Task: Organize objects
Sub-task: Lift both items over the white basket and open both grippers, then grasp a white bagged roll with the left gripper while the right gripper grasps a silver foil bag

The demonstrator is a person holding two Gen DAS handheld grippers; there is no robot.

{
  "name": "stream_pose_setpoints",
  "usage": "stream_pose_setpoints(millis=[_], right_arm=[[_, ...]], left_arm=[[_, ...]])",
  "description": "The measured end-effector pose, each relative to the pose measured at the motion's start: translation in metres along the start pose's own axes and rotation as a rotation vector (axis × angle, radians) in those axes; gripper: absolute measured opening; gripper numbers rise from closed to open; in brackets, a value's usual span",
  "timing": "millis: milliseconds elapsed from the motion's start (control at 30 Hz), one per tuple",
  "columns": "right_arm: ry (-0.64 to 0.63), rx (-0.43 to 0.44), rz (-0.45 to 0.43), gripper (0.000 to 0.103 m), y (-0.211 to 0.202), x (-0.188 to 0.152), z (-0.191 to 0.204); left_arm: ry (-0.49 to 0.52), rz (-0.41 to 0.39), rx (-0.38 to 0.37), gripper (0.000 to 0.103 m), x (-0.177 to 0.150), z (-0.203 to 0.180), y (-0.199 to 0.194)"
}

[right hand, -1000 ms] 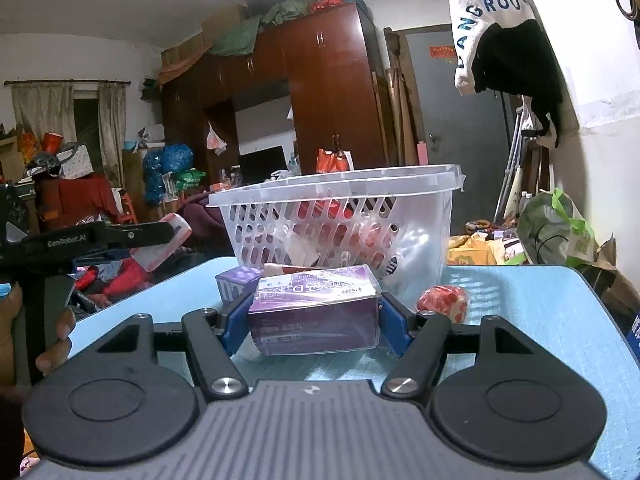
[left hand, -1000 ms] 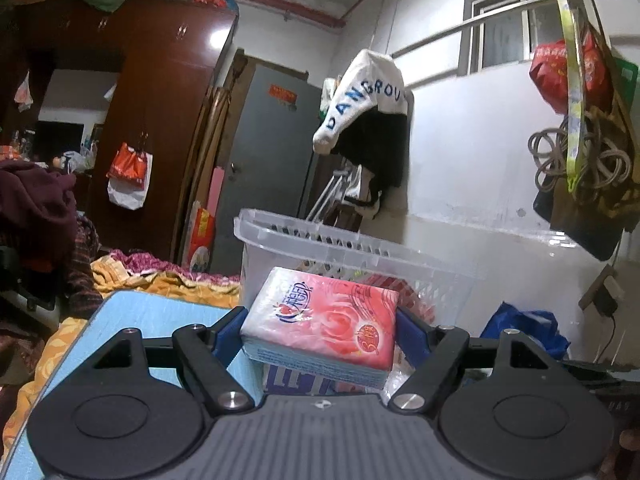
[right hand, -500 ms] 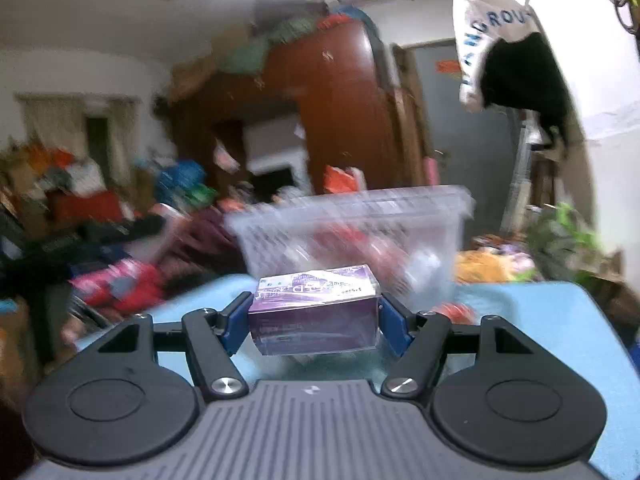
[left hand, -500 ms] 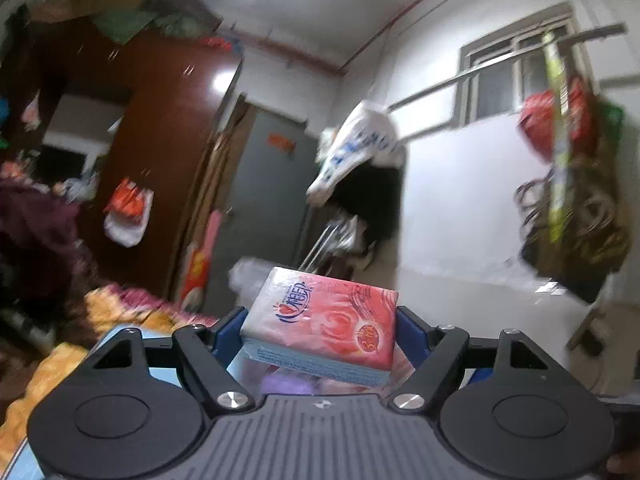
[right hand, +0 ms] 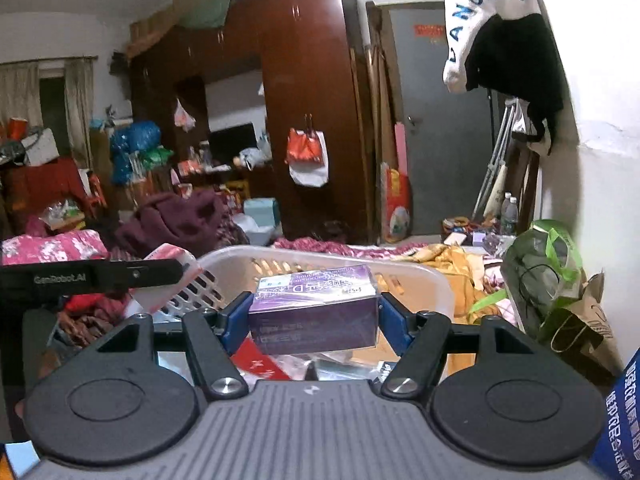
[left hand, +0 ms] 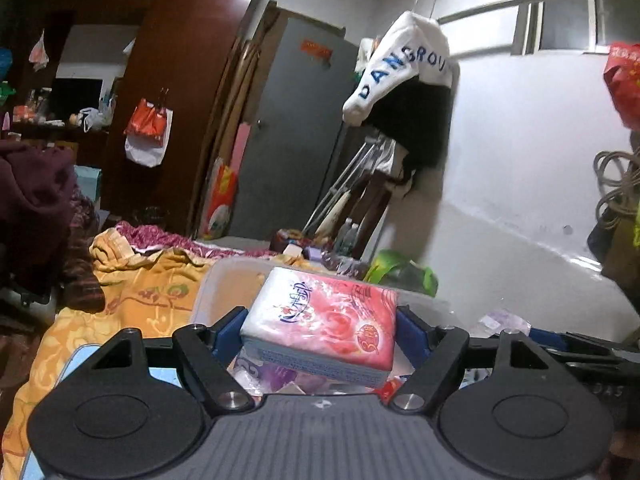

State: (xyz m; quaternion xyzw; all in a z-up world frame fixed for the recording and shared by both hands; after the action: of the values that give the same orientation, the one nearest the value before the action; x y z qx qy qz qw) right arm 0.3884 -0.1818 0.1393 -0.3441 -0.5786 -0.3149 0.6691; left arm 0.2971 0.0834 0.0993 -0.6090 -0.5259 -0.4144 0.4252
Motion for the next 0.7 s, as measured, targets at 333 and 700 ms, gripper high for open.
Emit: stream_pose_setpoints(millis=[333,700], right_arm=[[0.028,-0.041,-0.179,0.103,-0.065,0.006,0.005],[0.118,0.01,0.146,0.093,-0.116,-0.119,-0.032]], left_arm=[[0.026,-0.049,-0.028,0.101,-0.002,-0.003,-0.024],[0.194,0.167,-0.106,0.099,-0.126,-0.041,-0.088]])
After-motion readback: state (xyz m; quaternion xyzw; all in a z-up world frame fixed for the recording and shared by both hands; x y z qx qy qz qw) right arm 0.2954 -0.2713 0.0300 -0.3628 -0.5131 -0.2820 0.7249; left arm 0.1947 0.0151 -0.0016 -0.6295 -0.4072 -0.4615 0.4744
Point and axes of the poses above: each gripper's, at about its wrist camera, not at the fingertips, and y roughly the way its jaws point, z to its left, x to its top, the point moved 2 cm from there along y, roughly the way its jaws point, and after that the axes turned 15 degrees about -z, right-handed, at the moved point
